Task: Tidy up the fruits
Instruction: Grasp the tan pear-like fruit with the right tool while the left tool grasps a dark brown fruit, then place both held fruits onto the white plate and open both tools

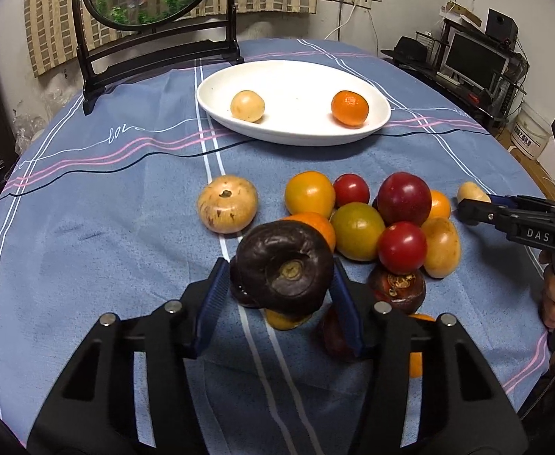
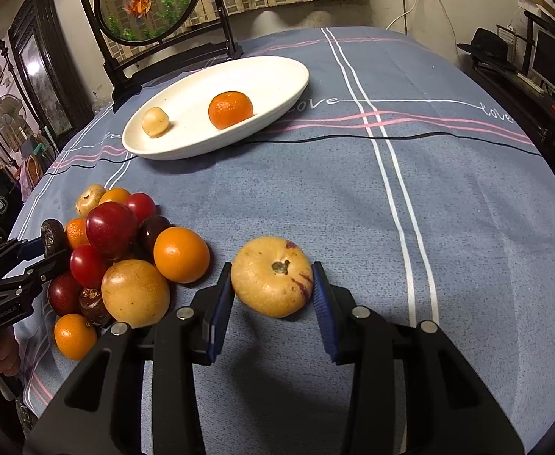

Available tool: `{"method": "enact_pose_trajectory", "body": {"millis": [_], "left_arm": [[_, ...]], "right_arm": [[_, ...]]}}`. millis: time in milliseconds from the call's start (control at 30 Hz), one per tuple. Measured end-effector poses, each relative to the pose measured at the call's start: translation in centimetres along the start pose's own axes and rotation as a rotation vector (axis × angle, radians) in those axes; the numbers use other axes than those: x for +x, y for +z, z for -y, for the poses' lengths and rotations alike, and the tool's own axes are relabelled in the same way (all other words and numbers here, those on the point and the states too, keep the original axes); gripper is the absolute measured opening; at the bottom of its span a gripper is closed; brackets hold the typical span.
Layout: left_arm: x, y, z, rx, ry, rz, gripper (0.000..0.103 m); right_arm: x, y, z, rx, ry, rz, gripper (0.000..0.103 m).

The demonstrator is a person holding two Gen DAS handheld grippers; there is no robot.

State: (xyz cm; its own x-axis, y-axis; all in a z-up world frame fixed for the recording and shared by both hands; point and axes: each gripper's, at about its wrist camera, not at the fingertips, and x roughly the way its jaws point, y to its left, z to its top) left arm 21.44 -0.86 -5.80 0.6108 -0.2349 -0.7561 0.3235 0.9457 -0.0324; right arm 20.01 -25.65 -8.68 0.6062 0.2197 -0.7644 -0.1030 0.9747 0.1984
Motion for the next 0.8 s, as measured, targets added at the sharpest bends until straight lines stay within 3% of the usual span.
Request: {"method": "enact_pose_trajectory", "body": {"millis": [300, 567, 800], "left_arm": [[-0.7, -0.2, -0.2, -0.029, -0.021, 0.011, 0.046], [-1.8, 0.7, -0.7, -0.049, -0.046, 0.030, 0.046], [-2.5, 2.7, -1.0, -0.047, -0.080, 0.064, 0.046]], "right_arm": [[-0.6, -0.1, -0.2, -0.007, 0.014, 0.025, 0.041], [-1.7, 0.1, -0.9, -0.024, 0.029, 0.037, 0.041], [-3.6, 2.8, -2.2, -0.059, 0.057, 0.115, 0.041]]}}
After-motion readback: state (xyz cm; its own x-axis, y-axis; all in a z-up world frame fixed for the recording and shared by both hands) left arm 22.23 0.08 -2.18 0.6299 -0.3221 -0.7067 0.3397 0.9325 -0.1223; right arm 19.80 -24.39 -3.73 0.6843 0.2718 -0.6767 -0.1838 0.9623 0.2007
